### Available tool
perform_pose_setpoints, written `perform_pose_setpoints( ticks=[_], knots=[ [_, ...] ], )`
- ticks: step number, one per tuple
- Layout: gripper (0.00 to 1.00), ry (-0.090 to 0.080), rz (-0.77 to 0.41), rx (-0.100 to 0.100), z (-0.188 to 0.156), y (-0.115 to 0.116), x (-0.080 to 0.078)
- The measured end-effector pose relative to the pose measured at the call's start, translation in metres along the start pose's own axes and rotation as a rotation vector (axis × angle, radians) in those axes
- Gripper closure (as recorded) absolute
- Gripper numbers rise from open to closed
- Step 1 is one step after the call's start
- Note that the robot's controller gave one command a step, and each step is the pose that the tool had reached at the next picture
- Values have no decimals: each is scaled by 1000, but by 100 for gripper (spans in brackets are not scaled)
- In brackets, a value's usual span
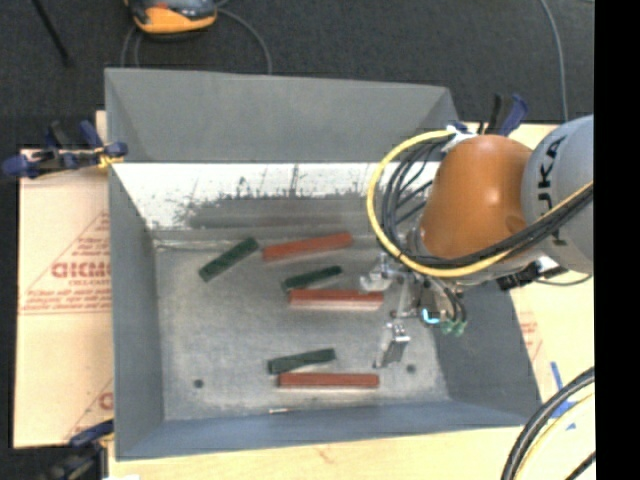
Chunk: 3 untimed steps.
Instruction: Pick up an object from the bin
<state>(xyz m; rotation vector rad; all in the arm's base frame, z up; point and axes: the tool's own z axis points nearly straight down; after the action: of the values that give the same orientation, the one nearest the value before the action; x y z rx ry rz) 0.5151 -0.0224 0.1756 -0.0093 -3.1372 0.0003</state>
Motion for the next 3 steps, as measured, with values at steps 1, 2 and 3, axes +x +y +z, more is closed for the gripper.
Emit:
perform_pose_setpoints(
  ticks=[1, 2, 3],
  knots=[
    [0, -4, 0, 0, -3, 0, -1],
    [0, -5, -55, 0, -40, 10, -3],
    [0, -18, -105, 2, -3, 9, -10]
  ],
)
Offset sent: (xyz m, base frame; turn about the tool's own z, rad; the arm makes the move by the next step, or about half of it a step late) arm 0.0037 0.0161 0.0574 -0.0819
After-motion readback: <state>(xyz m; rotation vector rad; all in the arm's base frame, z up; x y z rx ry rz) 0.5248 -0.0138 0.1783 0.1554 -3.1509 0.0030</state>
